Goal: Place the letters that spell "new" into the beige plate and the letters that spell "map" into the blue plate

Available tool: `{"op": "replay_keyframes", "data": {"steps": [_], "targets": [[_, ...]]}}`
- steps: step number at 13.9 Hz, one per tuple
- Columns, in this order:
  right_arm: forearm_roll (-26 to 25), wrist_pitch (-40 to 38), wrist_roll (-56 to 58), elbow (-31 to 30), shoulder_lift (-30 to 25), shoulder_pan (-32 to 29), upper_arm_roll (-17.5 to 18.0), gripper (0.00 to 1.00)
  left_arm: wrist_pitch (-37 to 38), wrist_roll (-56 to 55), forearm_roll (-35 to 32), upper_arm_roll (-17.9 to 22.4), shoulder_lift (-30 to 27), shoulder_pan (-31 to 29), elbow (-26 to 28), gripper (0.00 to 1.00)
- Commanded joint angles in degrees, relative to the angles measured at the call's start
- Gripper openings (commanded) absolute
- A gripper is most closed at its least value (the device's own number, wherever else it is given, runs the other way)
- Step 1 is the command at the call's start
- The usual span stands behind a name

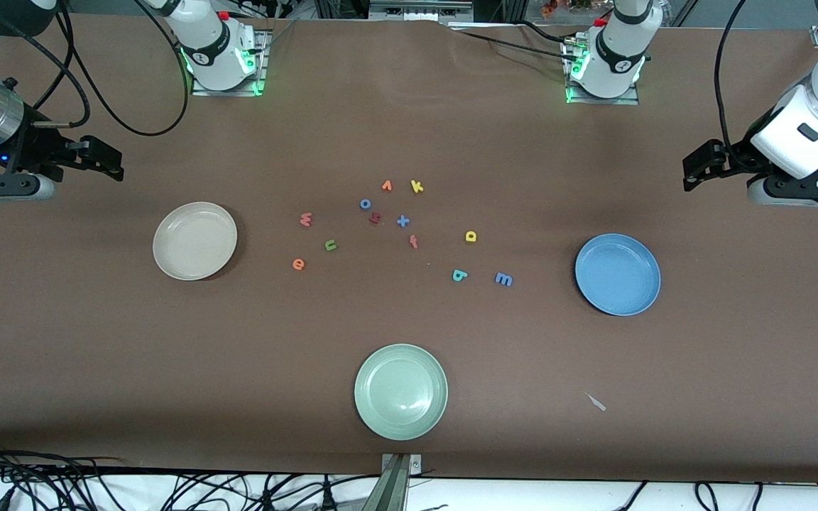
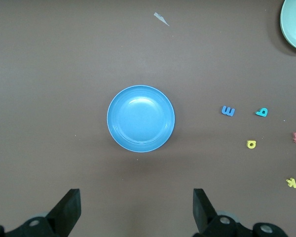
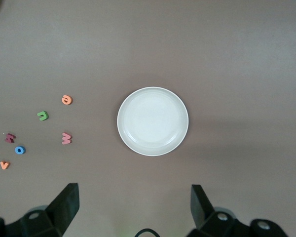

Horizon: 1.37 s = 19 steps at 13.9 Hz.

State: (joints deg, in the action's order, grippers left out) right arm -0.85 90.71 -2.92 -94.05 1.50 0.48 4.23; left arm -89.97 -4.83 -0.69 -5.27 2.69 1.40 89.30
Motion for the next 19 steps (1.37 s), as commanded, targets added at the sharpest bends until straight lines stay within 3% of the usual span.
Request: {"op": "replay_keyframes", "data": {"steps": [1,8,13,16,19], "targets": [[0.8,0.5,0.0,-0.3,-0.1,-0.4,0.0,1.00,1.2,0.1,0.4,-0.1,0.7,-0.3,-1.8,1.00],[0.3,-1.2,1.2,-0.4,2.6,0.3,0.5,1.00,1.2,0.1,0.4,-0.1,0.7,-0.3,-1.8,1.00],[-0.4,-0.9,-0.2,-0.4,6.7,6.9,0.5,1.00,1.2,0.1,0.4,-0.1,0.7,-0.3,-1.8,1.00],[-0.4,2.8,-3.1,-2.6,8.9,10.6,0.5,1.00,1.2,0.1,0.4,-0.1,0.7,-0.3,-1.8,1.00],[-0.5,12.4,-9.6,-10.1,9.0,14.0,0.5,1.00,1.2,0.1,0.4,-0.1,0.7,-0.3,-1.8,1.00]]}}
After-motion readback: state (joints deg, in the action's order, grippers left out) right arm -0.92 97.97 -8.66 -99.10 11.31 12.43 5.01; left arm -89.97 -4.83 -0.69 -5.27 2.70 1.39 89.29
